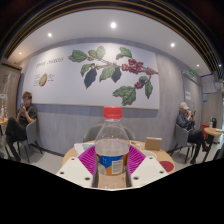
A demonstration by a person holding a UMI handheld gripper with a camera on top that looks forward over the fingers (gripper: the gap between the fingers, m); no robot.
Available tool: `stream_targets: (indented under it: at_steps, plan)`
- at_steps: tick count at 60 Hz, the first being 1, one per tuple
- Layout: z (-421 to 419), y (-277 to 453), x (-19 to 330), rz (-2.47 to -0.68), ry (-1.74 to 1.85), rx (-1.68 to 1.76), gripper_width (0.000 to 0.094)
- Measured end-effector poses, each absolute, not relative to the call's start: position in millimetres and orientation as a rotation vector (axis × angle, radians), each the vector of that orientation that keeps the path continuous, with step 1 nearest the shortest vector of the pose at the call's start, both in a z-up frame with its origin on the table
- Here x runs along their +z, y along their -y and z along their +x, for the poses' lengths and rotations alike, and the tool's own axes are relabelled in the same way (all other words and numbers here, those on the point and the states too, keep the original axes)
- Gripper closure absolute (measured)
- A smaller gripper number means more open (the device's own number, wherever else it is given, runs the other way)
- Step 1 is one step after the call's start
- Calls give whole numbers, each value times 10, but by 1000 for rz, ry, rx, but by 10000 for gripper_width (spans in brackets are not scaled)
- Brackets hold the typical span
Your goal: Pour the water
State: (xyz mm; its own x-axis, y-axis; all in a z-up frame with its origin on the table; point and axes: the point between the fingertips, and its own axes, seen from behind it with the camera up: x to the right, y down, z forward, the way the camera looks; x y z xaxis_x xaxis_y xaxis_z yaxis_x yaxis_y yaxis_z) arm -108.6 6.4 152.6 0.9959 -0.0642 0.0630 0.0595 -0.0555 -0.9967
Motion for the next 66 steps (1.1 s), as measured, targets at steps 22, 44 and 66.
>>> stream_targets:
  at_steps: [22,44,66]
  plan:
    - [-1151,-314,1552,-1524,-445,535,617]
    - [-1174,-588,1839,-1055,-1235,1580,573]
    - [-1250,-591,2072,-871,-1492,1823,543]
